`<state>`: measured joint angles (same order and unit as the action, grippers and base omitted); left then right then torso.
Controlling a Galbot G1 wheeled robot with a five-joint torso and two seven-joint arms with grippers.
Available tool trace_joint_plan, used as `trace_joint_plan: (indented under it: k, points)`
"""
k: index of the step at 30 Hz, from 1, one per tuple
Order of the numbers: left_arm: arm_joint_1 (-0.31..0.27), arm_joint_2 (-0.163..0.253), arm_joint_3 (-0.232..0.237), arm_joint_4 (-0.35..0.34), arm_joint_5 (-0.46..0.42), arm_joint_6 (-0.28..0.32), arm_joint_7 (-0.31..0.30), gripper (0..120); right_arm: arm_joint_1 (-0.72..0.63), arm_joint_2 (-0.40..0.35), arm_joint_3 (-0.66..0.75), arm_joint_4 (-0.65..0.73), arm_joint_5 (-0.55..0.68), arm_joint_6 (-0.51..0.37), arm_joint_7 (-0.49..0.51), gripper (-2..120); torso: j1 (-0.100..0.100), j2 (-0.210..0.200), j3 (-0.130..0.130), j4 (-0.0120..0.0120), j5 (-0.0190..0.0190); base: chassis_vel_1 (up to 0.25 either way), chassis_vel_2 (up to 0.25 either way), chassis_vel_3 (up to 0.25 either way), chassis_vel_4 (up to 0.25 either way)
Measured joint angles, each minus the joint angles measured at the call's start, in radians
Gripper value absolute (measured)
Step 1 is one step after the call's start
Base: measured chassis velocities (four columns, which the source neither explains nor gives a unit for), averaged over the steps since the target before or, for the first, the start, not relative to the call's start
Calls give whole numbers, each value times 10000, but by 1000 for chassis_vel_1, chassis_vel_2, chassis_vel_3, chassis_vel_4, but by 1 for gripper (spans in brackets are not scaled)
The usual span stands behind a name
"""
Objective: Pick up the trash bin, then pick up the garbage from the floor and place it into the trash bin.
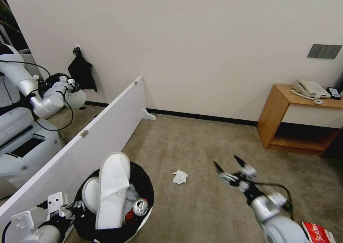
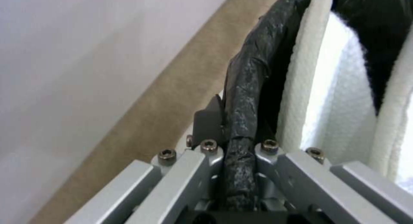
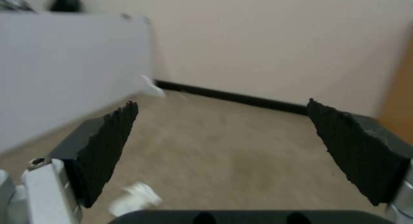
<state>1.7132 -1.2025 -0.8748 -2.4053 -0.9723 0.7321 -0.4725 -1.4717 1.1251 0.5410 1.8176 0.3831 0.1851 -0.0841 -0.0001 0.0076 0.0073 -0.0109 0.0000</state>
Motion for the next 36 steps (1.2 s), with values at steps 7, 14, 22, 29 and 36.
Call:
trace_joint_plan:
  k: [7, 14, 22, 29, 36]
  points:
    - [46, -314, -83, 113, 402, -138, 186, 2, -1328, 1449, 1216, 227, -1667, 334, -203, 100, 0, 0, -1, 1, -2, 0, 0, 0, 0]
    - [212, -356, -83, -17, 306, -160, 234, 2, -2074, 2265, 1683, 403, -2400, 610, -426, 100, 0, 0, -1, 0, -1, 0, 0, 0, 0]
    - [288, -347, -23, -46, 241, -164, 246, 2, -1983, 2674, 1733, 357, -2560, 708, -484, 100, 0, -2, 0, 2, -1, 0, 0, 0, 0]
    - [343, -331, -11, -75, 210, -166, 260, 2, -1980, 2670, 1763, 322, -2548, 739, -537, 100, 0, -3, 1, 0, -1, 0, 0, 0, 0]
    - [343, -290, -18, -78, 169, -166, 262, 2, -1960, 2630, 1762, 320, -2502, 742, -565, 100, 0, -2, 1, 0, -1, 0, 0, 0, 0]
